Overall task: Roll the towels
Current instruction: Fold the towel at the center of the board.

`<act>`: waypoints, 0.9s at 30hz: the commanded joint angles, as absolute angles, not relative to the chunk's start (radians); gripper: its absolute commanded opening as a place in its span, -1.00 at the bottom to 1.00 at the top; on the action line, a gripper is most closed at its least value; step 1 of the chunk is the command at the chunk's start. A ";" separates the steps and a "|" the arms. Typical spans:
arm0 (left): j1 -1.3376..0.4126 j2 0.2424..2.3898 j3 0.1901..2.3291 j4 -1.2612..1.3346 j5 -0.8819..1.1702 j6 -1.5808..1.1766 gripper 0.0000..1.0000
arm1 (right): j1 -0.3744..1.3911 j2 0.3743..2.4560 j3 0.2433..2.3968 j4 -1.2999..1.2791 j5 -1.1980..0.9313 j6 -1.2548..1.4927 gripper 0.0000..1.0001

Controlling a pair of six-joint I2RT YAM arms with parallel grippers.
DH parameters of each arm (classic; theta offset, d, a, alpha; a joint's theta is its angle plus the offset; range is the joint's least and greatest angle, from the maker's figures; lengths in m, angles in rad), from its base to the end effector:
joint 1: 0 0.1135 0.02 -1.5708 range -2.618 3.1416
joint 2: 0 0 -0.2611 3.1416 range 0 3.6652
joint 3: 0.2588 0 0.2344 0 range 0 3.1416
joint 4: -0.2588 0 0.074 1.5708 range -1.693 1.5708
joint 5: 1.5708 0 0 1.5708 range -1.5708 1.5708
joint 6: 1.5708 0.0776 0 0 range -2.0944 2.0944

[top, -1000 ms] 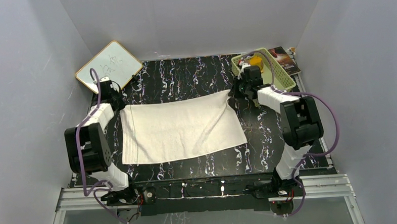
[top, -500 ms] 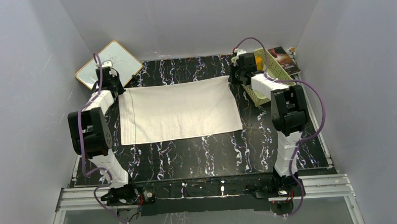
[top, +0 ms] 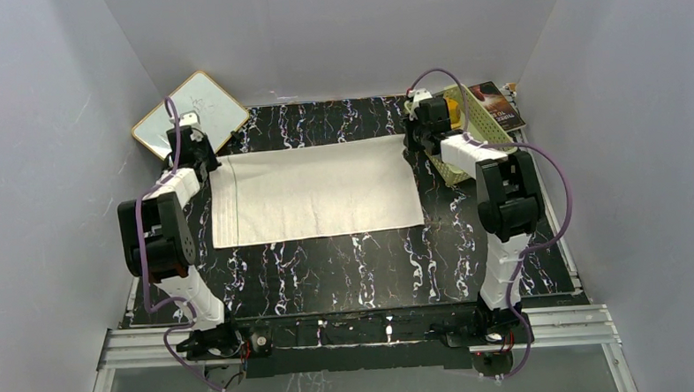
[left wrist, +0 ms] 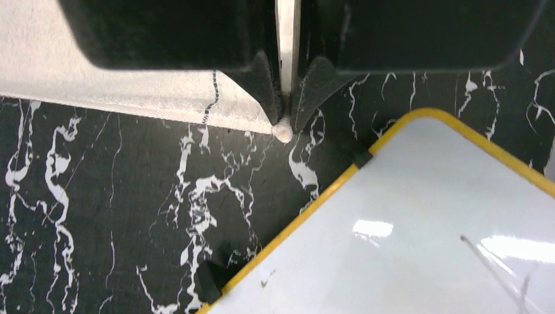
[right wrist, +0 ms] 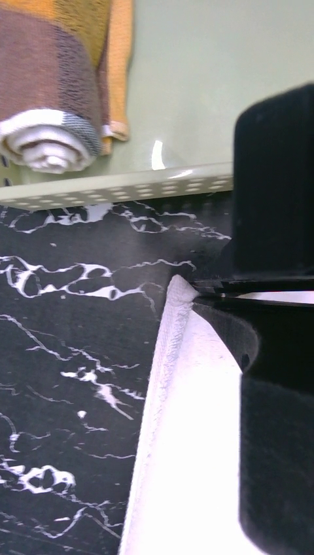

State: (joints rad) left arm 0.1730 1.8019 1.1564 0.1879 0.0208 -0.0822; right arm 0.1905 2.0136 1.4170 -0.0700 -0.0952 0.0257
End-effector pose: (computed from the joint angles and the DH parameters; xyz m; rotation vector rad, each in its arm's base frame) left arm 0.4267 0.0729 0.2123 -0.2451 2.0136 0.0362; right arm 0.4620 0.0966 0.1782 -0.2363 2.2308 0.2237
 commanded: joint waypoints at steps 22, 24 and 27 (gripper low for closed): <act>0.186 1.396 0.724 0.348 -0.046 -0.248 -1.00 | 0.212 1.666 1.075 0.022 -0.029 0.074 -1.00; 0.186 1.373 0.695 0.346 -0.050 -0.256 -1.00 | 0.214 1.647 1.060 0.014 -0.027 0.088 -1.00; 0.186 1.308 0.647 0.347 -0.071 -0.271 -1.00 | 0.215 1.611 1.037 0.005 -0.004 0.095 -1.00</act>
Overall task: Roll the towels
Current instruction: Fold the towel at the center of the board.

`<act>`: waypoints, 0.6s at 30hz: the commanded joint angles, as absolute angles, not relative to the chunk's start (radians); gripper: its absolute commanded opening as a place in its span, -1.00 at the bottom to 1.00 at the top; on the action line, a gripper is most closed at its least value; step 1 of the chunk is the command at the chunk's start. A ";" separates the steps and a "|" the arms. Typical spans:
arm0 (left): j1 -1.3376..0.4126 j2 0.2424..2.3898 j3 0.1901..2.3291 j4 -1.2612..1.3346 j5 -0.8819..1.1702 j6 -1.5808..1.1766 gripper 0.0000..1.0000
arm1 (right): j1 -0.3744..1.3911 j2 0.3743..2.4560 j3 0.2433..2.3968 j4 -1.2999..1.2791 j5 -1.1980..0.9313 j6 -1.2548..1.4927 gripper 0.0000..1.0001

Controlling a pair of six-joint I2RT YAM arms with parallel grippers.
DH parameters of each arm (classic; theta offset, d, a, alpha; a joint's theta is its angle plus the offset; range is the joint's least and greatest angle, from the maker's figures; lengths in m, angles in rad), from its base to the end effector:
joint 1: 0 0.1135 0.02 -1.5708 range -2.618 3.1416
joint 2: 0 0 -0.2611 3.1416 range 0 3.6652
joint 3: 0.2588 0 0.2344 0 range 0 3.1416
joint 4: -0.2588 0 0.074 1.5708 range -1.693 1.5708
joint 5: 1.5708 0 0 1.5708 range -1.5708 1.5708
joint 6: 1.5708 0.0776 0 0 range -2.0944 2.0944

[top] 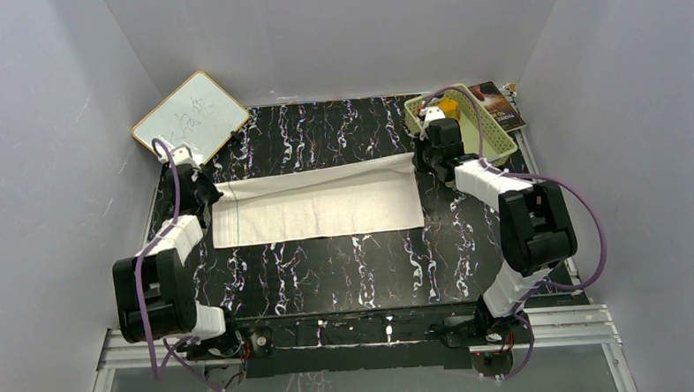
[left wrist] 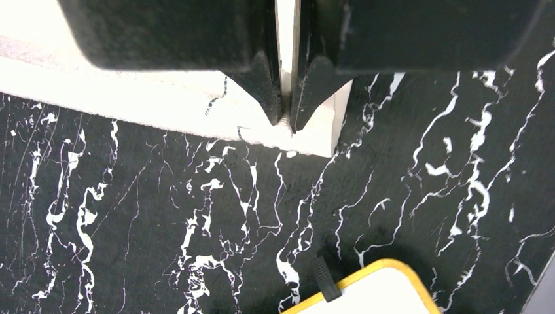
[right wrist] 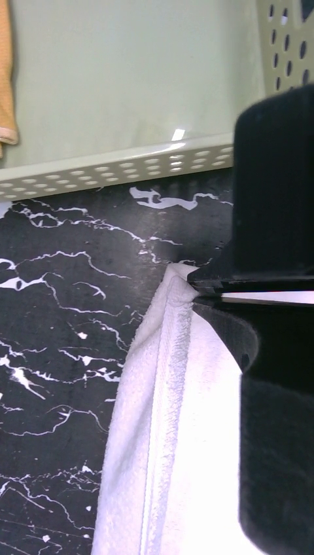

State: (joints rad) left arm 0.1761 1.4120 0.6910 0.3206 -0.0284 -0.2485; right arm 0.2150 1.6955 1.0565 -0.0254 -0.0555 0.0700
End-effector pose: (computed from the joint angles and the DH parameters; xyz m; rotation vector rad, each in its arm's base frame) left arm 0.3226 0.0596 0.2077 -0.4334 1.9228 -0.0193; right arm 0.3795 0.0873 0.1922 -0.1927 2.2345 0.2167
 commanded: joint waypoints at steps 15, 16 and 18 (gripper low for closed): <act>0.186 1.194 0.558 0.281 -0.130 -0.325 -1.00 | 0.218 1.472 0.943 -0.077 0.011 0.142 -1.00; 0.186 1.186 0.554 0.275 -0.133 -0.328 -1.00 | 0.219 1.468 0.940 -0.089 0.012 0.145 -1.00; 0.186 1.171 0.543 0.266 -0.139 -0.337 -1.00 | 0.219 1.453 0.928 -0.104 0.006 0.152 -0.98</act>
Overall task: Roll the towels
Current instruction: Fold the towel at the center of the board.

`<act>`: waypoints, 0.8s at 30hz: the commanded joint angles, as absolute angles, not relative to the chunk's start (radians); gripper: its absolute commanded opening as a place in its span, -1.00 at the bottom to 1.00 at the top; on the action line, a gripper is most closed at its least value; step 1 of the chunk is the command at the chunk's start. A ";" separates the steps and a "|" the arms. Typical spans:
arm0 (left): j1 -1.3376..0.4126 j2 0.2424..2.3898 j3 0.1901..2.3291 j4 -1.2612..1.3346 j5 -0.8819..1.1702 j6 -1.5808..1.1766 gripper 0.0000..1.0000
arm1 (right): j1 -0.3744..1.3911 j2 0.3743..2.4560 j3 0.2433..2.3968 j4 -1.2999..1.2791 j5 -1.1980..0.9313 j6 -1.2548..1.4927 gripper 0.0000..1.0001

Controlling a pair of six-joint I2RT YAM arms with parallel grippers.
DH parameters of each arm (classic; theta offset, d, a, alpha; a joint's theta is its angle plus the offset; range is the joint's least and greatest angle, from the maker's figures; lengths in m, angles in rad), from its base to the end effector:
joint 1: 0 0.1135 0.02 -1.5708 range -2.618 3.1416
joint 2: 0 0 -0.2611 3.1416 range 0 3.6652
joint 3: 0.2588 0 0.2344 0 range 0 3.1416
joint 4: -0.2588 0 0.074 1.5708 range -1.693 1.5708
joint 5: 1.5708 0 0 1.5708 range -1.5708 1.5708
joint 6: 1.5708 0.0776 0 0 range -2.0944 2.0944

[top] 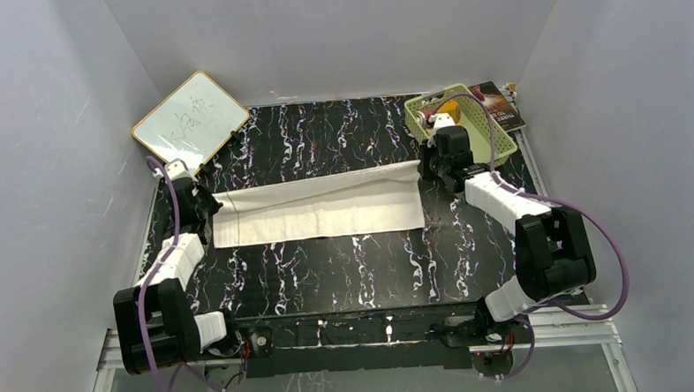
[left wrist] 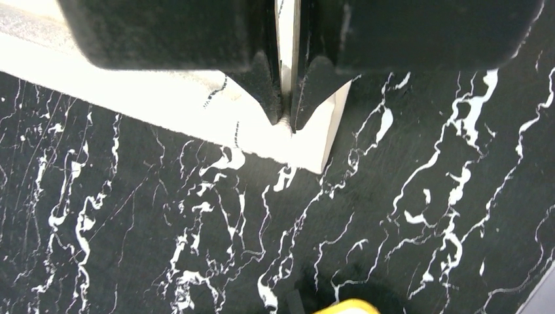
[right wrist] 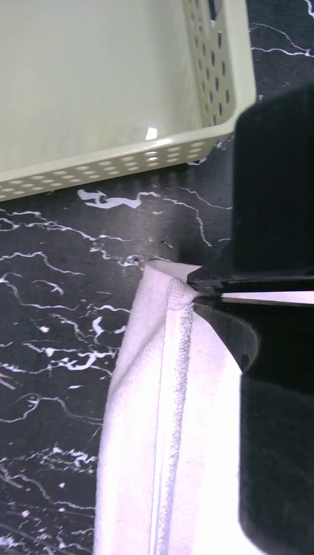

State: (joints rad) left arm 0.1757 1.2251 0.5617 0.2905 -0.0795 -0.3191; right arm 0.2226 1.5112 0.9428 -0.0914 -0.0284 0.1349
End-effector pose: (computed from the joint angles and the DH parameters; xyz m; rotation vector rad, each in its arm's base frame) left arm 0.2824 0.0564 0.2117 -0.5266 1.8698 -0.0179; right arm 0.3384 0.0789 0.2098 -0.1137 2.2370 0.2264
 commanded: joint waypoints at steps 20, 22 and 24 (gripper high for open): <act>0.187 0.812 0.625 -0.011 -0.176 -0.473 0.85 | 0.221 0.889 0.565 0.107 0.131 0.314 0.52; 0.186 0.848 0.657 -0.012 -0.086 -0.447 0.85 | 0.221 0.884 0.572 0.142 0.128 0.317 0.40; 0.186 0.910 0.686 -0.026 0.010 -0.424 0.80 | 0.221 0.944 0.610 0.139 0.107 0.321 0.30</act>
